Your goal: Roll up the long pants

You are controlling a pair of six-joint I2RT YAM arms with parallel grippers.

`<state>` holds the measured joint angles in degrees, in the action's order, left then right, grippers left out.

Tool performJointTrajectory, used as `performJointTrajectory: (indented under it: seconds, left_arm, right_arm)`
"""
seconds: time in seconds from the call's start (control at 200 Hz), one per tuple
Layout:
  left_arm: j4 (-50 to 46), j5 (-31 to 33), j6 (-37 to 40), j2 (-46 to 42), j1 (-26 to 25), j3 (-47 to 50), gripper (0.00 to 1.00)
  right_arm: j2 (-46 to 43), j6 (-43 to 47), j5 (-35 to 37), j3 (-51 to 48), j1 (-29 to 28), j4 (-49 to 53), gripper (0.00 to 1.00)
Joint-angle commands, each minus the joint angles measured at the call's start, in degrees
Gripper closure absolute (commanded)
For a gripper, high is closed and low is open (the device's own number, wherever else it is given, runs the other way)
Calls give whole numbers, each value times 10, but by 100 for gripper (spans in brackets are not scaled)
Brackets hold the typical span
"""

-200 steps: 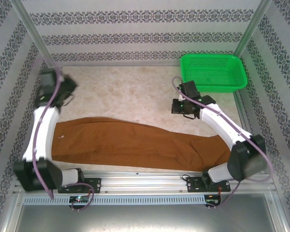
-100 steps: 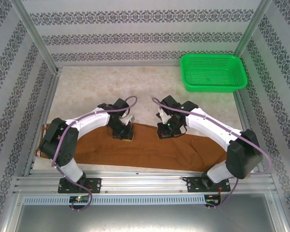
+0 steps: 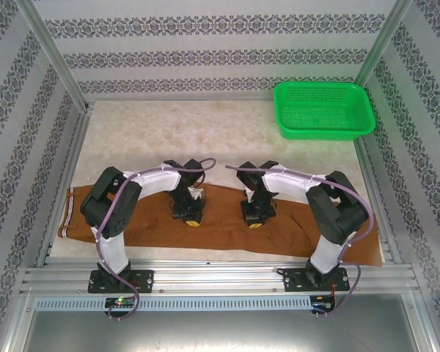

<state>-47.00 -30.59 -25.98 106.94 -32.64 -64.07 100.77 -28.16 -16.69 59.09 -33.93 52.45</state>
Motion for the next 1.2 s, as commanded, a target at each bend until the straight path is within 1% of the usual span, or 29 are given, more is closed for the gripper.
performJointTrajectory:
  seconds: [0.0, 0.09, 0.26, 0.45, 0.56, 0.639, 0.729, 0.774, 0.849, 0.904, 0.969, 1.009, 1.034, 1.049, 1.079, 1.109, 1.124, 1.179, 1.184, 1.194]
  left_arm:
    - [52, 88, -19, 44, -3, -17, 100]
    - [56, 96, -19, 67, 4, -42, 100]
    - [56, 97, -16, 113, 24, -103, 100]
    - [29, 117, 15, 157, 48, -181, 100]
    - [5, 120, 40, 172, 74, -204, 100]
    - [-11, 126, 47, 143, 98, -184, 100]
    - [-13, 139, 34, 68, 132, -131, 100]
    - [-14, 138, 30, 27, 147, -106, 95]
    - [-30, 157, 23, -33, 161, -84, 82]
    - [-47, 164, 24, -61, 167, -82, 80]
    - [-65, 169, 26, -84, 170, -85, 78]
    - [-66, 173, 21, -95, 170, -81, 77]
    - [-62, 173, 19, -102, 170, -75, 76]
    - [-58, 173, 17, -105, 170, -69, 75]
    - [-54, 173, 11, -109, 171, -60, 74]
    - [-51, 175, 4, -112, 172, -49, 74]
    - [-48, 175, 0, -113, 173, -44, 74]
    - [-27, 174, -12, -119, 178, -12, 74]
    - [-25, 173, -13, -120, 179, -9, 74]
    - [-19, 171, -15, -121, 181, -2, 74]
  right_arm:
    - [20, -4, 49, 28, 44, 6, 100]
    - [36, 14, 56, 63, 80, 13, 100]
    - [81, 52, 72, 152, 131, 42, 100]
    - [153, 79, 89, 248, 177, 62, 100]
    - [173, 81, 90, 272, 196, 64, 100]
    - [131, 71, 111, 246, 209, 49, 100]
    - [47, 53, 143, 191, 237, 20, 100]
    - [9, 47, 161, 170, 251, 16, 100]
    - [-32, 45, 204, 155, 264, 24, 100]
    - [-43, 52, 226, 156, 265, 39, 100]
    - [-36, 66, 234, 169, 266, 57, 100]
    - [-25, 73, 241, 180, 266, 69, 96]
    - [-19, 79, 242, 187, 266, 75, 91]
    - [-14, 83, 242, 191, 266, 78, 86]
    - [-5, 91, 246, 197, 264, 85, 71]
    - [4, 101, 251, 202, 264, 93, 65]
    - [9, 106, 254, 205, 264, 98, 58]
    - [21, 118, 278, 210, 263, 114, 55]
    - [23, 118, 283, 210, 262, 115, 54]
    - [24, 118, 294, 211, 261, 118, 49]
